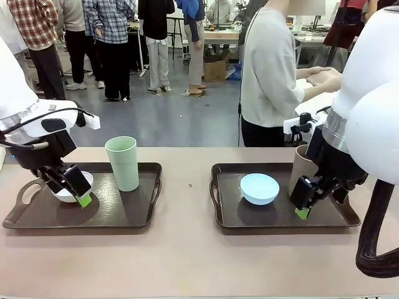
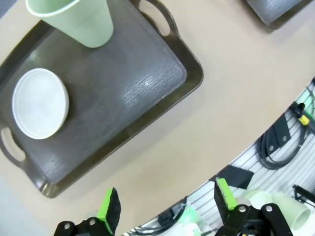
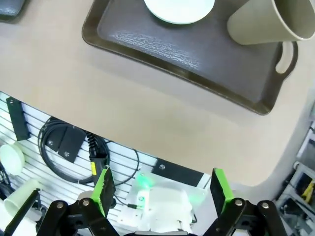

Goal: Set up a tray with a mat and arrange the tableware.
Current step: Pick up the Picnic Bowl and Reusable plastic cup from the Handle tray in front of the human's position and hold them in the air.

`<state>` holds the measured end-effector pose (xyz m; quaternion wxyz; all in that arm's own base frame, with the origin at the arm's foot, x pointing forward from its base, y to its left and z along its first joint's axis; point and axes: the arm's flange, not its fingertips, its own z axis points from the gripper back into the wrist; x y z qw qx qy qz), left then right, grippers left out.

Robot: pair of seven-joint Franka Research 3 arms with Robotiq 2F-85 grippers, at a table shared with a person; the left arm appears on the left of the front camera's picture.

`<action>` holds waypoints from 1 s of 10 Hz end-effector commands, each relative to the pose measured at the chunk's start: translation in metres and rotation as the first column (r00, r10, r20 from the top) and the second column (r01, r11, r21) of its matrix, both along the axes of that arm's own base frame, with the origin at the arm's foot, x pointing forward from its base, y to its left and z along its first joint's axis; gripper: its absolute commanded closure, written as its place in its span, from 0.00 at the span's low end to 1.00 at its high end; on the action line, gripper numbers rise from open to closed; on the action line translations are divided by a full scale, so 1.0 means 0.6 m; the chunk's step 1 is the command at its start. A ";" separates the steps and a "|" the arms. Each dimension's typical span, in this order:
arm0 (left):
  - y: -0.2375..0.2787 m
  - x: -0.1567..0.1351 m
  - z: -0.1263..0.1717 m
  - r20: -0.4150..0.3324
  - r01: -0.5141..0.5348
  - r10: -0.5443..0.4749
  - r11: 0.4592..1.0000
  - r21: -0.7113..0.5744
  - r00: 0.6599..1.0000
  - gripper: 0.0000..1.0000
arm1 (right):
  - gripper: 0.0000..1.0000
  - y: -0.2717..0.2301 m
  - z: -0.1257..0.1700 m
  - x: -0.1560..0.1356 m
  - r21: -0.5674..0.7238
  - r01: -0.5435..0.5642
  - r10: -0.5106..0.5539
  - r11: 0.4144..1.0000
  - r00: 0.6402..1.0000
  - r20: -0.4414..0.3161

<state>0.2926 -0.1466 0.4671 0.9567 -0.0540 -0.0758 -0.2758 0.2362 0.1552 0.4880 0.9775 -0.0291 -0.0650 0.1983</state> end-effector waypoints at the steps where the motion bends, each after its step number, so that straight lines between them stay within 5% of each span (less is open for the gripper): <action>1: 0.005 0.000 0.003 0.000 -0.006 0.006 1.000 -0.007 1.000 0.00 | 0.00 0.020 -0.015 0.053 0.109 -0.095 0.097 0.990 0.995 -0.009; 3: 0.057 0.002 0.056 0.053 -0.068 0.079 0.983 -0.170 0.996 0.00 | 0.00 -0.051 -0.003 0.066 0.339 -0.013 0.036 0.941 0.997 -0.062; 5: 0.128 -0.009 0.074 0.041 -0.067 0.088 0.933 -0.354 0.995 0.00 | 0.00 -0.172 0.004 0.036 0.555 0.076 -0.045 0.828 0.997 -0.069; 10: 0.325 -0.018 0.074 -0.115 -0.188 0.152 0.672 -0.717 0.982 0.00 | 0.00 -0.425 0.008 -0.062 0.842 0.200 -0.269 0.501 0.961 -0.069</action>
